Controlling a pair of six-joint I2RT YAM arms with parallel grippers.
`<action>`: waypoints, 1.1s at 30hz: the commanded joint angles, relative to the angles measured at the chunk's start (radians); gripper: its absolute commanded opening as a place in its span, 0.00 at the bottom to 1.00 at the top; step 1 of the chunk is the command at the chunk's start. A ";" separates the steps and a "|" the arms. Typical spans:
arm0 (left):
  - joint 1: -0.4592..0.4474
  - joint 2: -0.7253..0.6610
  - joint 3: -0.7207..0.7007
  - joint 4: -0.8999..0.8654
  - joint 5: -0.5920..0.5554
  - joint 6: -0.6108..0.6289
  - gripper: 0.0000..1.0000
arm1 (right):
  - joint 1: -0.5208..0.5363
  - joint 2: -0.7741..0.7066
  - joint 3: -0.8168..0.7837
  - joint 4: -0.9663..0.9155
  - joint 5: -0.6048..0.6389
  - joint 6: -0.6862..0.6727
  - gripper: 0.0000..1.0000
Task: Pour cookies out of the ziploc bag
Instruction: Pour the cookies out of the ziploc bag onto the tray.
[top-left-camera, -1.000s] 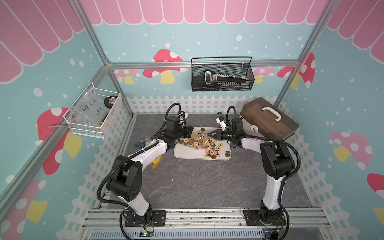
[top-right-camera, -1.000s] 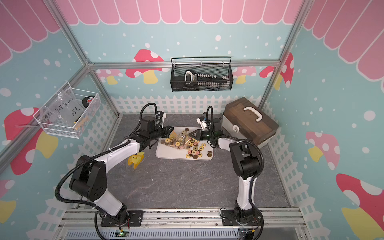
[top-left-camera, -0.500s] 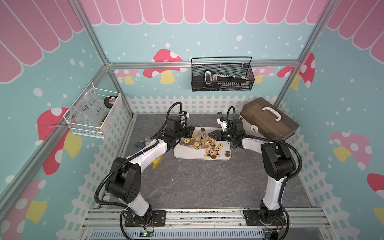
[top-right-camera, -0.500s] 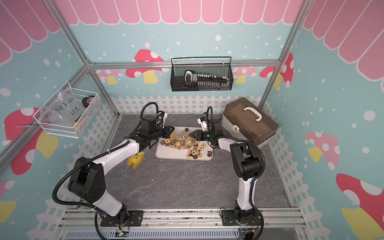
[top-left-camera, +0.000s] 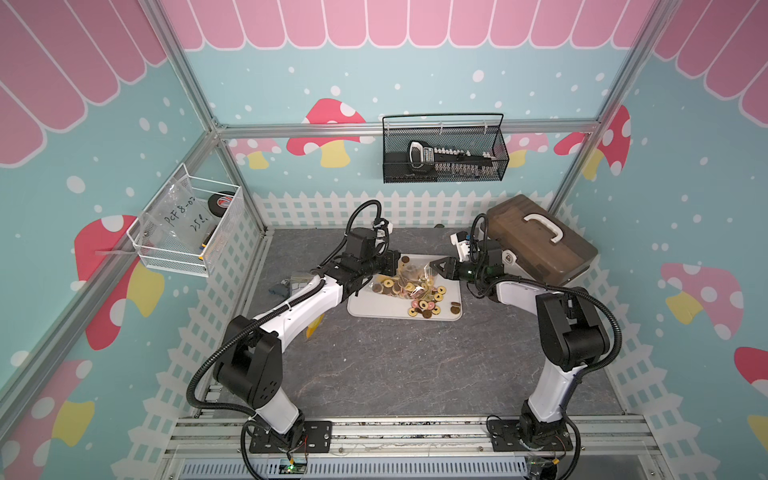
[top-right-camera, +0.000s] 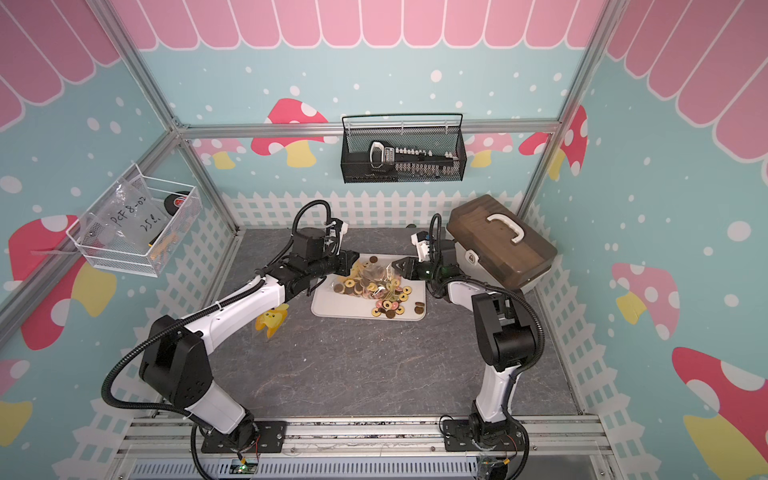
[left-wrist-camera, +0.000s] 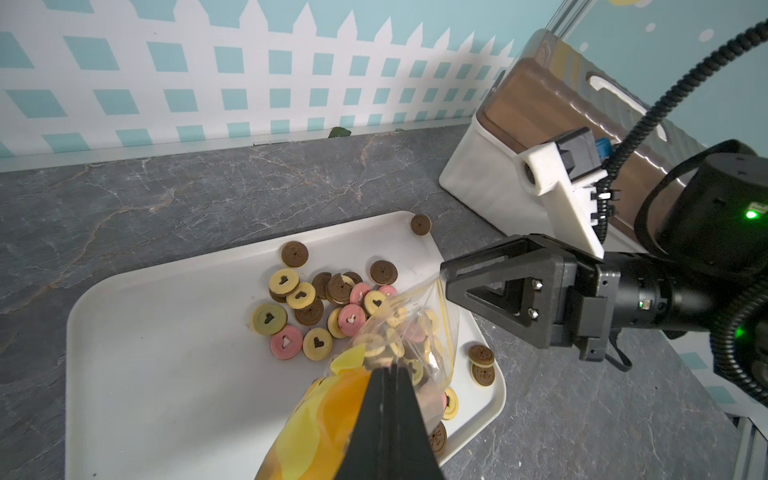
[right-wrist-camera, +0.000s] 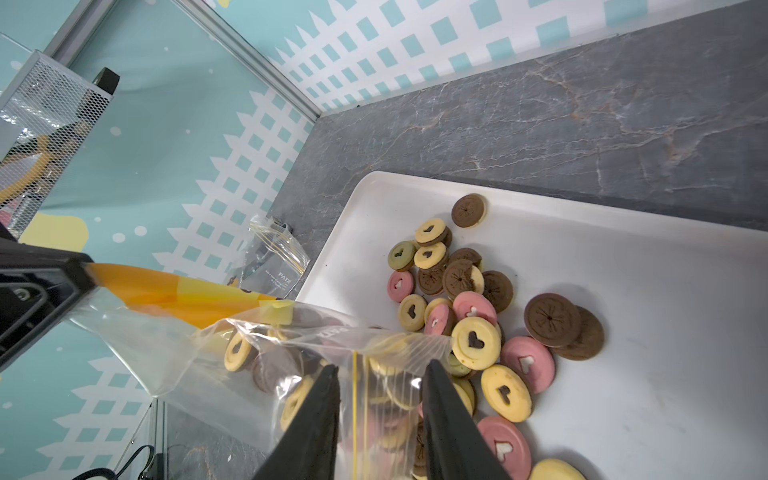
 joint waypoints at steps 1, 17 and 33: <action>0.000 -0.013 0.062 -0.004 -0.010 0.024 0.00 | -0.010 -0.047 -0.025 0.047 0.031 0.013 0.33; 0.004 0.016 0.115 -0.032 0.003 0.031 0.00 | -0.034 -0.054 -0.053 0.087 0.043 0.040 0.36; 0.006 0.041 0.112 -0.011 0.053 0.007 0.00 | -0.042 -0.056 -0.062 0.100 0.037 0.049 0.36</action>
